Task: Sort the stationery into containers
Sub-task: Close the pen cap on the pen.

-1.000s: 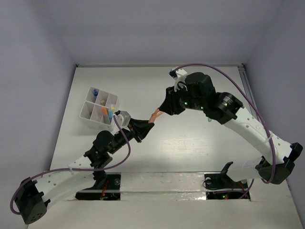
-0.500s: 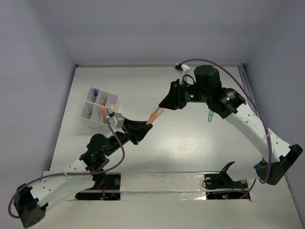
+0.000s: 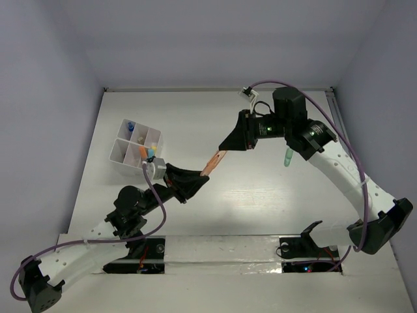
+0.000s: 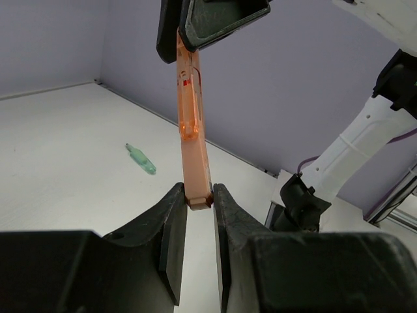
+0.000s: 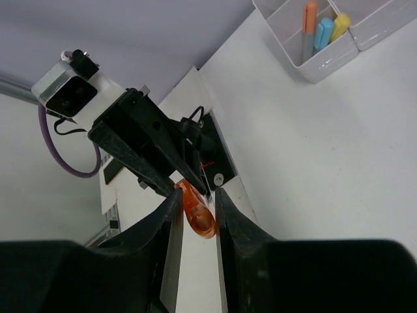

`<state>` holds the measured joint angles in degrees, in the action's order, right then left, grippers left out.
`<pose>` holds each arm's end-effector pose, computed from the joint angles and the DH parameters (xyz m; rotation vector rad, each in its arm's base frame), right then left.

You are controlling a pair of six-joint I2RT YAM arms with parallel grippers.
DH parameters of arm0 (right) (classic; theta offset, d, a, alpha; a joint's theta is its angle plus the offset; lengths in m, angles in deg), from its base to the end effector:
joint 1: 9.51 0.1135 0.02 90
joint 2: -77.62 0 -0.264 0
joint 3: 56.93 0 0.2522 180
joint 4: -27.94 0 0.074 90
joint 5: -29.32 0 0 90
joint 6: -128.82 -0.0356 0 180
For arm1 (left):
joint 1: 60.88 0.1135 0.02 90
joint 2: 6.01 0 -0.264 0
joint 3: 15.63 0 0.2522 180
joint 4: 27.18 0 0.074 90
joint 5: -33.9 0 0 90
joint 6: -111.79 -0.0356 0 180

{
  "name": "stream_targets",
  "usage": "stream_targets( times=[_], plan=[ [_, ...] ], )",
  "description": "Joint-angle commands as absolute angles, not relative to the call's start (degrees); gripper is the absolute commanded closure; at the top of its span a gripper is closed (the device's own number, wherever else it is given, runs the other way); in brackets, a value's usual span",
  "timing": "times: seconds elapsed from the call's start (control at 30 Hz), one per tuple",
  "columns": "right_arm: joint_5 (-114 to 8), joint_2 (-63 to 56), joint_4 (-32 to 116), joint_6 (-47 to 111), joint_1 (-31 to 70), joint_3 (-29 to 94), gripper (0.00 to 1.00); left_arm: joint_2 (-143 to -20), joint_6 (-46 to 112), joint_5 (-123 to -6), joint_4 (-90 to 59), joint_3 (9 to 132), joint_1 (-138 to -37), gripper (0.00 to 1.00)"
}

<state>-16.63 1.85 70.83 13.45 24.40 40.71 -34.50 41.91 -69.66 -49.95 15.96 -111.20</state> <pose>0.2203 0.1779 0.4276 -0.7119 1.9773 1.3999 0.0814 -0.1112 0.3005 0.5311 1.0965 -1.2182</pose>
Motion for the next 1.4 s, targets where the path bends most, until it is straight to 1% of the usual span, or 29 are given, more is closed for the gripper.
stream_targets(
  times=[0.0,0.4,0.6,0.83,1.03,1.27,1.37],
  plan=[
    [-16.7,3.2,65.7,12.9,22.7,39.5,1.0,-33.8,42.4,-74.2,-54.0,19.1,-112.0,1.0],
    [-17.3,5.5,61.7,10.8,22.7,33.0,1.0,-36.9,42.2,-72.4,-56.3,21.2,-112.0,1.0],
    [-18.8,6.4,59.3,9.7,24.5,28.7,1.0,-40.4,42.1,-72.0,-59.9,22.1,-112.0,1.0],
    [-19.5,7.8,55.3,8.8,25.6,24.0,1.0,-40.8,41.8,-71.2,-61.3,22.8,-112.0,1.0],
    [-13.9,7.8,53.0,8.4,26.2,20.9,1.0,-39.7,41.9,-71.2,-61.1,23.3,-112.0,1.0],
    [-2.0,7.6,50.4,7.3,26.2,16.7,1.0,-38.2,41.2,-73.5,-59.5,23.4,-112.0,1.0],
    [-4.3,8.6,52.9,8.3,26.2,16.6,1.0,-37.2,41.0,-73.1,-58.2,23.6,-112.0,1.0]
  ],
)
